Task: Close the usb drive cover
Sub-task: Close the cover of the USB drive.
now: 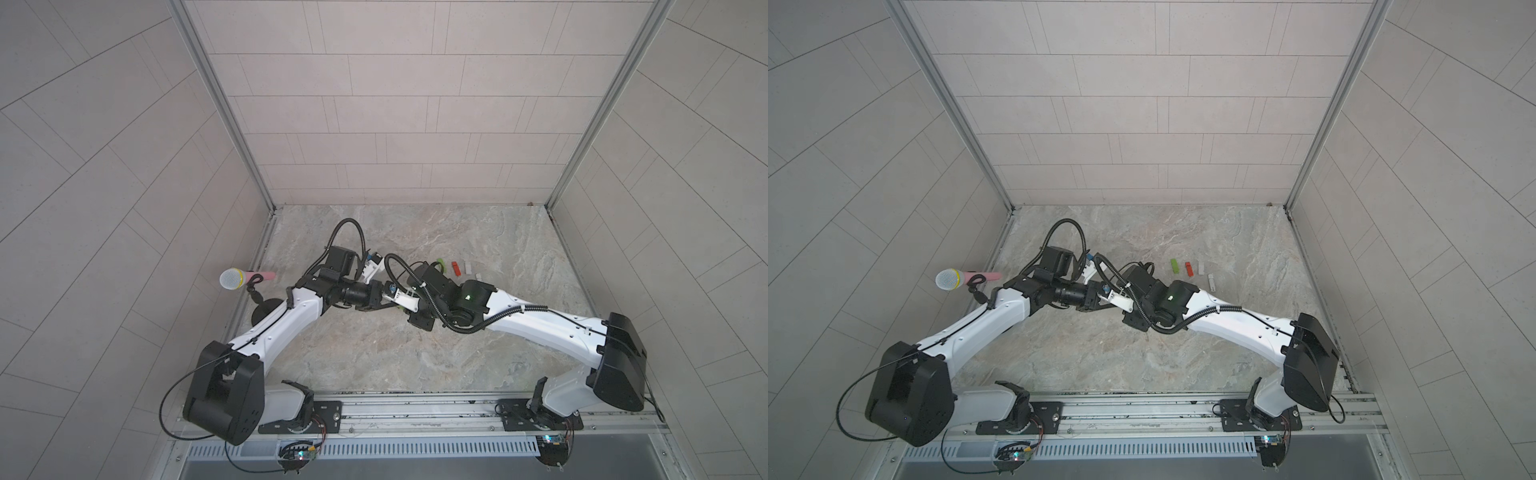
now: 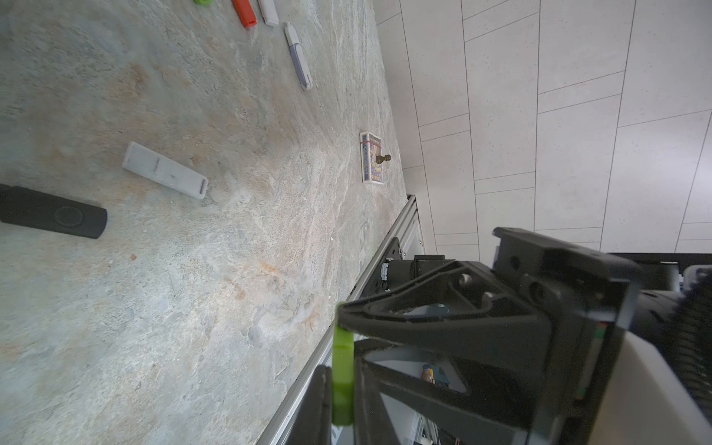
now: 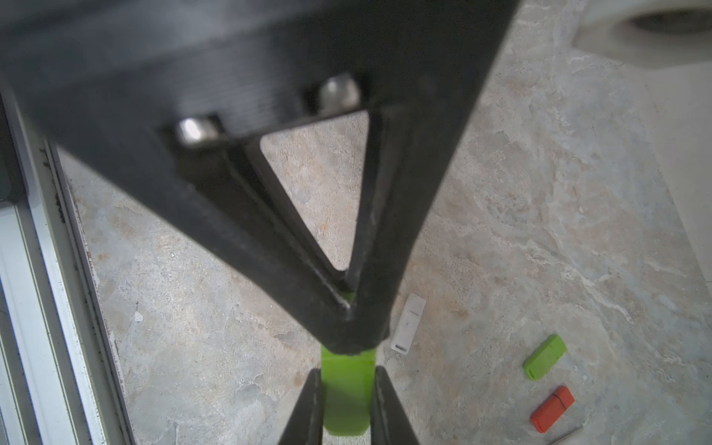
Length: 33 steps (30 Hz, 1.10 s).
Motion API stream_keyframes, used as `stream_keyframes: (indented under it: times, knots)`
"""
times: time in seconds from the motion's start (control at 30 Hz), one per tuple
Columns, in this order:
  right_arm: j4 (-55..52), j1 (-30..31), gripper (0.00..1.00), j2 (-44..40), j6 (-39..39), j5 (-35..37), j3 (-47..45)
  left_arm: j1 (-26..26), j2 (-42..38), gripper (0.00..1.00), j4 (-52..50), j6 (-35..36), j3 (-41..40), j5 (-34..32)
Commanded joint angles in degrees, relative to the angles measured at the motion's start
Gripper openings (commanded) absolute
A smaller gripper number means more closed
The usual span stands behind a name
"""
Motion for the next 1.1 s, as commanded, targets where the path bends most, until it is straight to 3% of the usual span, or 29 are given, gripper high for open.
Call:
stream_keyframes:
  times: [0.0, 0.2, 0.4, 0.67, 0.83, 0.93, 1.07]
  knots:
    - [17.5, 1.1, 0.07, -2.2, -1.1, -7.1, 4.6, -2.4, -0.6, 0.07, 0.7, -0.1, -1.5, 2.3]
    - [23.7, 1.1, 0.06, -3.8, -3.4, -10.8, 3.4, -2.9, -1.0, 0.07, 3.1, -2.1, -2.9, 3.4]
    - [27.3, 2.4, 0.03, -4.3, -11.4, -7.7, -0.6, -3.4, -0.3, 0.07, 3.5, -1.8, -2.8, 7.4]
    - [29.2, 2.4, 0.03, -6.2, -6.7, -9.6, -1.4, -3.7, -0.1, 0.07, 3.4, -1.8, -2.4, 6.5]
    - [26.8, 2.3, 0.03, -7.1, -5.4, -5.7, -4.1, -3.7, -3.2, 0.09, 1.3, -1.6, -1.2, -0.6]
    - [24.4, 2.1, 0.03, -8.6, -4.3, -2.5, -7.5, -3.6, -6.0, 0.16, -0.1, -1.8, -0.4, -7.2]
    - [21.6, 1.4, 0.03, -11.6, -0.6, -0.1, -13.0, -3.4, -9.7, 0.39, 1.2, -3.6, 0.0, -13.1]
